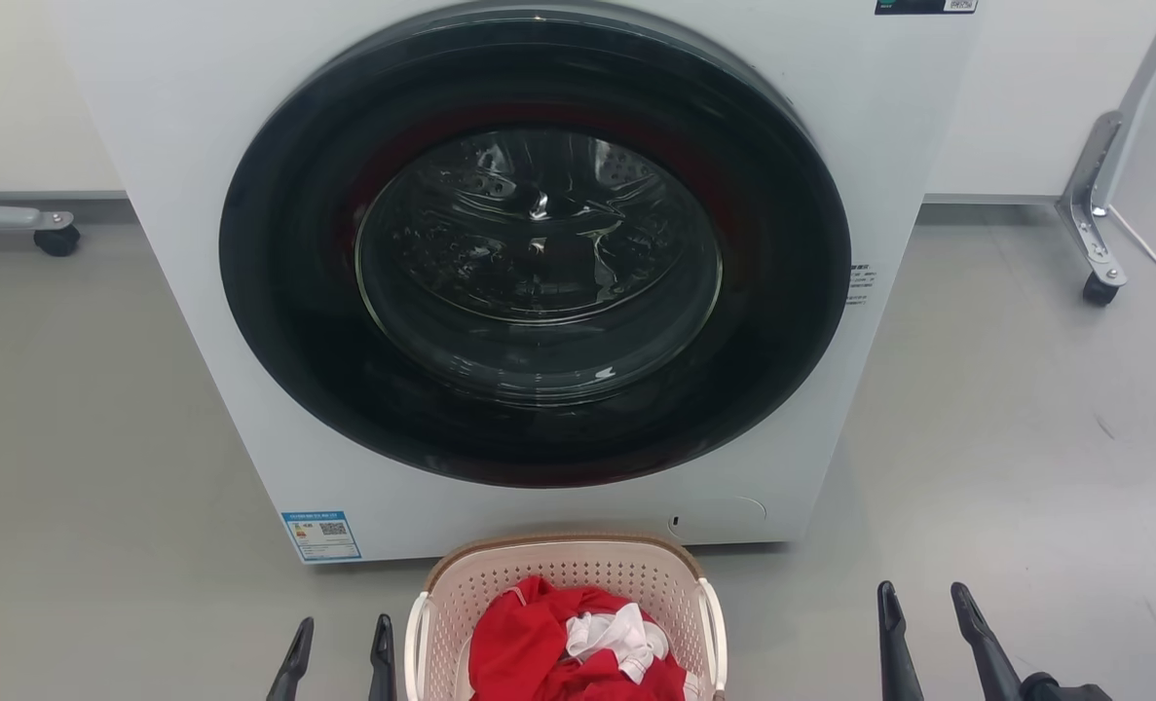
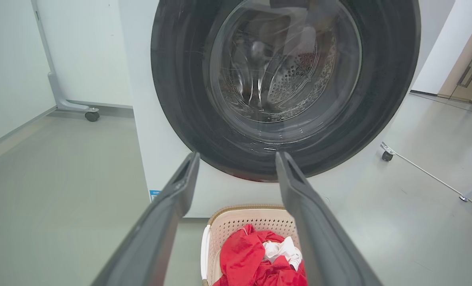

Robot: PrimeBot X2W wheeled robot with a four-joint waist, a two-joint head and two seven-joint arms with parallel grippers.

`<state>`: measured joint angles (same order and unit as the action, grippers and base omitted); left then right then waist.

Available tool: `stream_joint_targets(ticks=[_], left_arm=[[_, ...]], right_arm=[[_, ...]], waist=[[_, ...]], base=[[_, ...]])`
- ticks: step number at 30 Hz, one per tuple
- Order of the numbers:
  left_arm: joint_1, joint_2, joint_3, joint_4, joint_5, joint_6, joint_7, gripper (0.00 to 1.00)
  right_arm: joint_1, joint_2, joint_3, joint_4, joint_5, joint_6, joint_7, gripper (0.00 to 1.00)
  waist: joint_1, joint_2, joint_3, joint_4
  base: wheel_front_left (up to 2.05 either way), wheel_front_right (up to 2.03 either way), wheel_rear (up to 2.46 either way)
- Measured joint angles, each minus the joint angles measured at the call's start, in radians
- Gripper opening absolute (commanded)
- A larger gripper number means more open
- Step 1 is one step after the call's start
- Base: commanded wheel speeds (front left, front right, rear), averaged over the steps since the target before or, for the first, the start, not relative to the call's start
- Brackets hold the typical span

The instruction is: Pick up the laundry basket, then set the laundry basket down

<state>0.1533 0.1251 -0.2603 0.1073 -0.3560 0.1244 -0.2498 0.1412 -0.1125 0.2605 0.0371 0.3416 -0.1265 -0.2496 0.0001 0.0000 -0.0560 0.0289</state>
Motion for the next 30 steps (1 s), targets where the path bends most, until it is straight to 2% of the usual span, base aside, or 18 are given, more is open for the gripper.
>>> stream_joint_targets(ticks=[25,26,30], left_arm=[[0.04,-0.03,0.036,-0.098,0.111,0.0,0.0,1.0],[0.04,-0.031,0.034,-0.088,0.111,-0.001,0.001,0.0],[0.042,-0.032,0.027,-0.042,0.11,-0.001,0.001,0.0]], right_arm=[[0.036,0.032,-0.037,-0.096,-0.088,-0.001,-0.004,1.0],[0.036,0.033,-0.036,-0.087,-0.088,-0.001,-0.003,0.0],[0.042,0.034,-0.029,-0.038,-0.088,-0.001,0.003,0.0]], waist=[[0.0,0.0,0.011,-0.002],[0.0,0.0001,0.011,-0.002],[0.0,0.0001,0.011,-0.002]], base=[[0.0,0.0,0.0],[0.0,0.0,0.0],[0.0,0.0,0.0]])
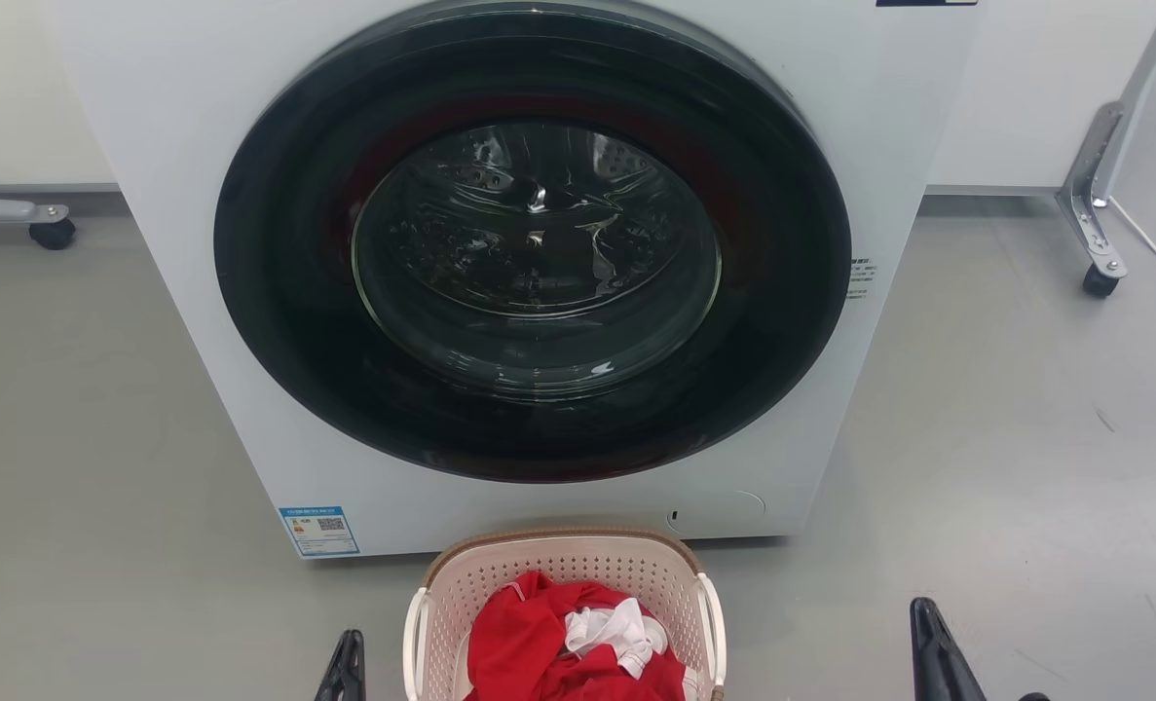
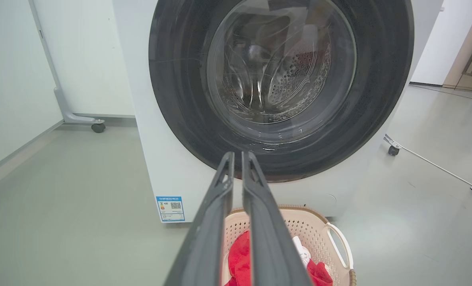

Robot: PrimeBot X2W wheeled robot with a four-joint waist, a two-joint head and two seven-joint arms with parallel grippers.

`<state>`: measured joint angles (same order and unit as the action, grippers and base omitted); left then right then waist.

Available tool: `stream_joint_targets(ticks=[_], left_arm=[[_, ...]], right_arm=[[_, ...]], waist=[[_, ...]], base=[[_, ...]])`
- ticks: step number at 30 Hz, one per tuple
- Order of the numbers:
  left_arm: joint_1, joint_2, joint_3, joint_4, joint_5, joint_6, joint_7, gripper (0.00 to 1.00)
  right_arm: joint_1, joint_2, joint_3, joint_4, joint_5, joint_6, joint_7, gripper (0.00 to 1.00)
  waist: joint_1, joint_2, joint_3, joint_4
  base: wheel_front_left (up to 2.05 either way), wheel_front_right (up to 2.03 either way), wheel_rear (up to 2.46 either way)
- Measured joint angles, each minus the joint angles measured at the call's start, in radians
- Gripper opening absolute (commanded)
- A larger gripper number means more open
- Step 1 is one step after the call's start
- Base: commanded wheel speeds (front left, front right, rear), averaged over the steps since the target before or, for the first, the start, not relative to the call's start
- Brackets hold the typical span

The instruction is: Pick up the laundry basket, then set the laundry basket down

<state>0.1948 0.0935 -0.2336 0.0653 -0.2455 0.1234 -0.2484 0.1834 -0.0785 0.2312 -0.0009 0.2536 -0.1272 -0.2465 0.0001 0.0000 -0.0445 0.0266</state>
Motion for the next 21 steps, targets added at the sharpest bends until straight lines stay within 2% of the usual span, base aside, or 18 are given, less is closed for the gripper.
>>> stream_joint_targets(ticks=[6,21], left_arm=[[0.0,-0.001,0.008,0.015,-0.021,-0.01,0.01,0.0],[-0.022,-0.006,0.063,0.048,-0.248,-0.045,0.071,0.0]], right_arm=[[0.006,0.001,-0.009,0.013,0.025,0.006,0.009,0.0],[-0.025,0.008,-0.068,0.054,0.247,0.042,0.07,0.0]], waist=[[0.0,0.0,0.002,-0.001],[0.0,0.0,0.01,-0.005]], base=[[0.0,0.0,0.0],[0.0,0.0,0.0]])
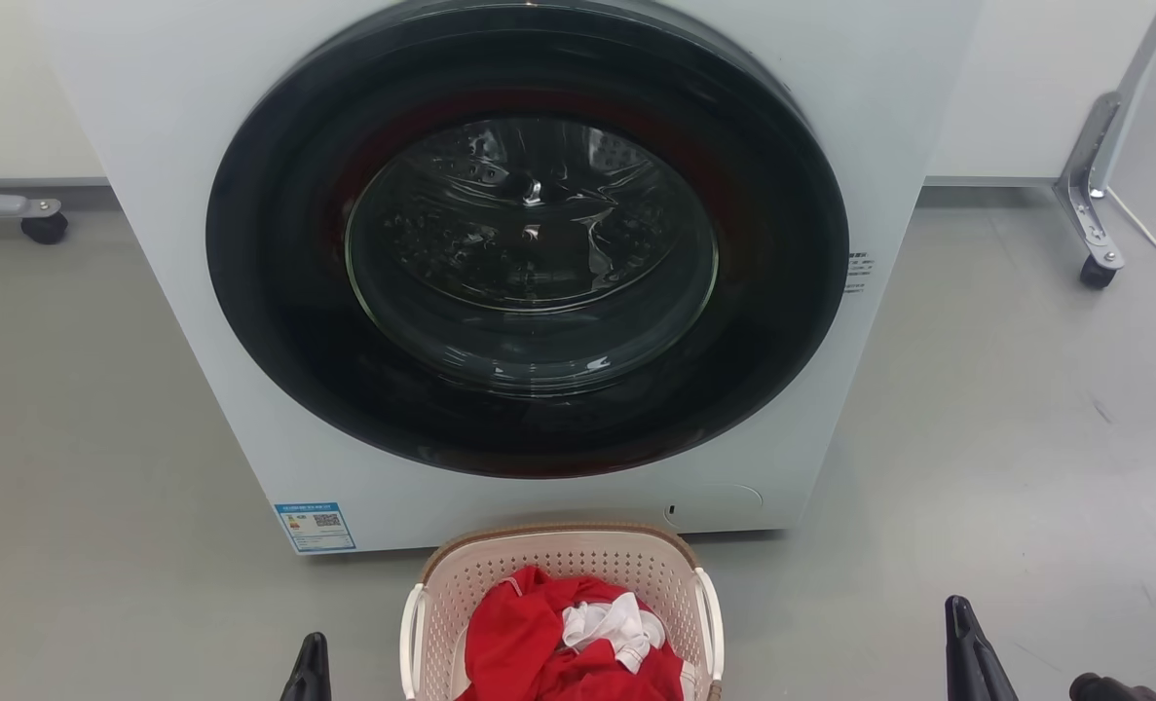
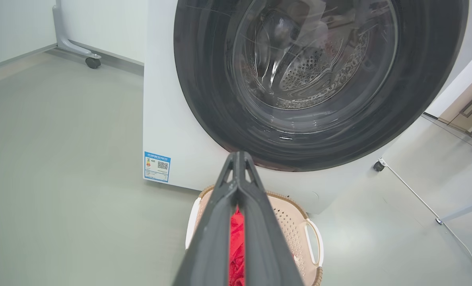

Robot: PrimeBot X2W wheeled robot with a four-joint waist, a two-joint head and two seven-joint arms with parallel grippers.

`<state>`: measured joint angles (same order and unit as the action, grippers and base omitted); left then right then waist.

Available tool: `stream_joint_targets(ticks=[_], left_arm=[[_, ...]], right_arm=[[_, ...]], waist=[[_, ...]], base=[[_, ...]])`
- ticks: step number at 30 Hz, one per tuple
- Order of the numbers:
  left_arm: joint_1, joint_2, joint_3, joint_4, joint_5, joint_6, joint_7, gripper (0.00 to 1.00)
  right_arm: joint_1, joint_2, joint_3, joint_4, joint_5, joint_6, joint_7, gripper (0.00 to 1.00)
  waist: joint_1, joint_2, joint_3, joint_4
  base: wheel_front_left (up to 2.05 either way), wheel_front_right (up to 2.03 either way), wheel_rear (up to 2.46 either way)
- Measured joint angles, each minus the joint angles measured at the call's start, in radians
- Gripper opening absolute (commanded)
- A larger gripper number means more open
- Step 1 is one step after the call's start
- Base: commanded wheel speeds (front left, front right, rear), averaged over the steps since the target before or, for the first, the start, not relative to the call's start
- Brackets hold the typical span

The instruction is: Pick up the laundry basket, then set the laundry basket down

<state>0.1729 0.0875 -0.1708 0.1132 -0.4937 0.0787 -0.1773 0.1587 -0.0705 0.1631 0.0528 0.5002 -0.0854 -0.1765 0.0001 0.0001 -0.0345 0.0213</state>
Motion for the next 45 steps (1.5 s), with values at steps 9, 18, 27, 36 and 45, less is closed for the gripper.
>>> stream_joint_targets(ticks=[9,18,27,36,45], left_arm=[[-0.029,-0.004,0.032,0.015,-0.128,-0.019,0.036,0.0],[-0.049,-0.012,0.062,0.039,-0.254,-0.045,0.071,0.0],[-0.084,-0.018,0.092,0.062,-0.379,-0.067,0.106,0.0],[-0.112,-0.022,0.12,0.078,-0.503,-0.089,0.138,0.0],[-0.133,-0.025,0.148,0.103,-0.628,-0.113,0.168,0.0]], right_arm=[[-0.028,0.003,-0.035,0.025,0.128,0.025,0.035,0.0],[-0.055,0.007,-0.069,0.055,0.253,0.043,0.071,0.0],[-0.076,0.01,-0.102,0.085,0.378,0.069,0.105,0.0],[-0.109,0.014,-0.135,0.113,0.502,0.091,0.133,0.0],[-0.138,0.017,-0.169,0.14,0.625,0.115,0.168,0.0]], waist=[[0.0,0.0,0.004,-0.002],[0.0,0.0,0.008,-0.005],[0.0,0.0,0.012,-0.007],[0.0,0.0,0.017,-0.01],[0.0,0.0,0.021,-0.012]], base=[[0.0,0.0,0.0],[0.0,0.0,0.0],[0.0,0.0,0.0],[0.0,0.0,0.0],[0.0,0.0,0.0]])
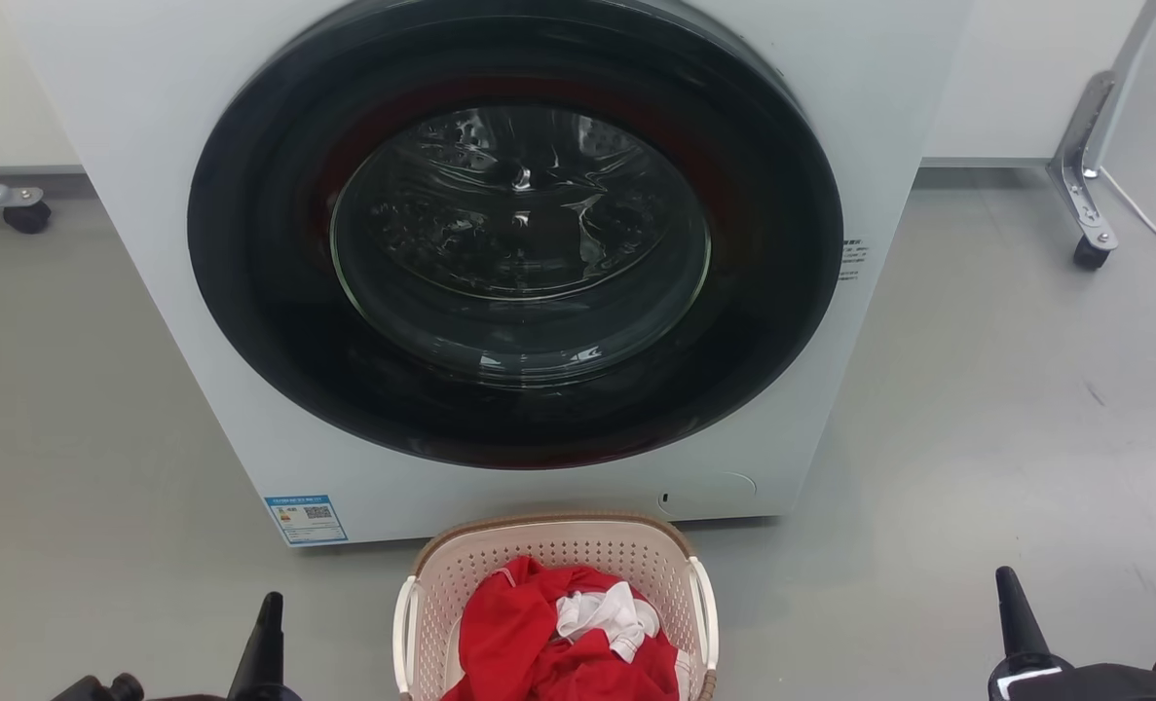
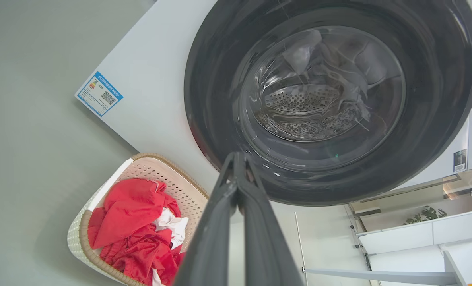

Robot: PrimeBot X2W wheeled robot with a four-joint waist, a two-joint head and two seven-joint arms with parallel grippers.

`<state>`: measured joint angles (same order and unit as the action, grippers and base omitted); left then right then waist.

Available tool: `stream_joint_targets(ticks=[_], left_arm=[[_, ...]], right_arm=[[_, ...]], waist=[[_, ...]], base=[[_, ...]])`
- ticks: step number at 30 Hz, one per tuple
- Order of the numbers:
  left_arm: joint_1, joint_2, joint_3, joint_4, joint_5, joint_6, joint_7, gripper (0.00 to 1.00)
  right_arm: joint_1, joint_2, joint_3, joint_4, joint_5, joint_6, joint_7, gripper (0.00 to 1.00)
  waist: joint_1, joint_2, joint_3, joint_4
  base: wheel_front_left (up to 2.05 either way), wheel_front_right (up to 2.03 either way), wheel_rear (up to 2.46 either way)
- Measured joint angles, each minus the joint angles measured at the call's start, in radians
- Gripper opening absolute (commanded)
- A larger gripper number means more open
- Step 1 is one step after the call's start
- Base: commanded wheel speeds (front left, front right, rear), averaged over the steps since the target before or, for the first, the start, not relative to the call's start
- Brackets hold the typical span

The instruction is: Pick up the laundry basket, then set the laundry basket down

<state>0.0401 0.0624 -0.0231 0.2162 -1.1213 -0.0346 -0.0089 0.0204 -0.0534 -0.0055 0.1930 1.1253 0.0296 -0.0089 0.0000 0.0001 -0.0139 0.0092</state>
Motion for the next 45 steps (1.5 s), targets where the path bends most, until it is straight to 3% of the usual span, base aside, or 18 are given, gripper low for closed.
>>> stream_joint_targets(ticks=[30,45], left_arm=[[-0.106,-0.017,0.104,0.068,-0.428,-0.081,0.111,0.0],[-0.119,-0.02,0.114,0.077,-0.479,-0.089,0.122,0.0]], right_arm=[[-0.094,0.008,-0.115,0.092,0.424,0.079,0.108,0.0],[-0.113,0.01,-0.127,0.105,0.472,0.09,0.122,0.0]], waist=[[0.0,0.0,0.014,-0.008],[-0.0001,0.0,0.016,-0.009]], base=[[0.0,0.0,0.0],[0.0,0.0,0.0]])
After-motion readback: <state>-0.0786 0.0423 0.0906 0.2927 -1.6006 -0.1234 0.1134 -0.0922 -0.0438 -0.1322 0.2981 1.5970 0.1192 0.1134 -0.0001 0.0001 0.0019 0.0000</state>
